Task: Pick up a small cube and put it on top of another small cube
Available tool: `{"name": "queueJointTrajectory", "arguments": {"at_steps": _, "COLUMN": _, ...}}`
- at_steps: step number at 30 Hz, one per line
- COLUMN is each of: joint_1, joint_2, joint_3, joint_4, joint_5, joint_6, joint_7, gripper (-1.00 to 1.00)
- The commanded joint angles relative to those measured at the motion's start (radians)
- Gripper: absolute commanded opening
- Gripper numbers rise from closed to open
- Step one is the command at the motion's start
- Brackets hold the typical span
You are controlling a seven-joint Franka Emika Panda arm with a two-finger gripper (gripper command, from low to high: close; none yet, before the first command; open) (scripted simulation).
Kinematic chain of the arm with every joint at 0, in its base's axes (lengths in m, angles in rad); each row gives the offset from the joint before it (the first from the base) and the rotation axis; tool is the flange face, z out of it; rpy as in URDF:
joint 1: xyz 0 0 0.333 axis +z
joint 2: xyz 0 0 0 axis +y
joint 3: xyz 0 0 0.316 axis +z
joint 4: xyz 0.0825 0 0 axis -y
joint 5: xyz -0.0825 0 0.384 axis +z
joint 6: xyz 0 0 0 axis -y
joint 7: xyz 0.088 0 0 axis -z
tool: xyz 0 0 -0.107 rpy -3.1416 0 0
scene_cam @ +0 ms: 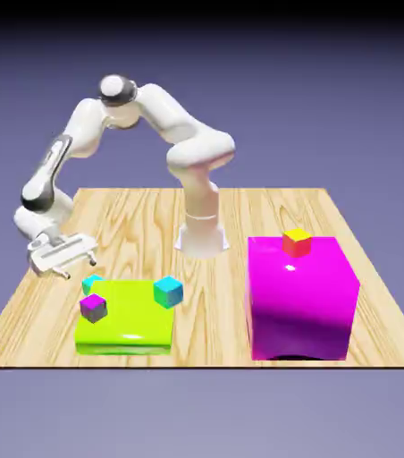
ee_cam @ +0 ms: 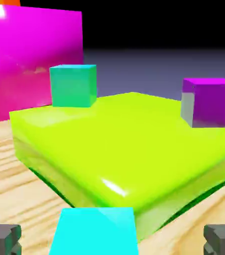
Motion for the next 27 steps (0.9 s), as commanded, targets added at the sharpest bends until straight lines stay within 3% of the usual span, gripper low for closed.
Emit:
{"name": "queueJointTrajectory", "arguments": {"at_steps": 1, "joint_1": 0.019, "joint_2": -0.021, "joint_3": -0.010, "joint_4": -0.018, "joint_5": -0.001, "joint_6": 0.043, "joint_7": -0.006, "gripper": 0.00}}
{"name": "queueJointTrajectory", "arguments": {"at_steps": 4, "joint_1": 0.061, "joint_2": -0.067, "joint_3": -0.032, "joint_4": -0.058, "joint_5": -0.004, "joint_6": 0.140, "joint_7": -0.020, "gripper": 0.00}}
{"name": "queueJointTrajectory", "arguments": {"at_steps": 5, "joint_1": 0.061, "joint_2": -0.067, "joint_3": -0.032, "joint_4": -0.058, "joint_5": -0.004, "joint_6": 0.140, "joint_7": -0.020, "gripper": -1.00}}
{"name": "queueJointTrajectory", "arguments": {"at_steps": 11, "joint_1": -0.010, "joint_2": 0.006, "joint_3": 0.064, "joint_4": 0.008, "joint_5": 0.015, "joint_6": -0.007, "joint_7": 0.047, "gripper": -1.00}}
{"name": "queueJointTrajectory", "arguments": {"at_steps": 24, "joint_1": -0.055, "joint_2": -0.281, "joint_3": 0.474, "joint_4": -0.404, "joint_5": -0.344, "joint_6": 0.275, "joint_7": 0.606, "gripper": -1.00}}
{"name": "queueJointTrajectory", "arguments": {"at_steps": 27, "joint_1": -0.050, "joint_2": -0.303, "joint_3": 0.450, "joint_4": -0.436, "joint_5": -0.377, "joint_6": 0.297, "joint_7": 0.605, "gripper": -1.00}}
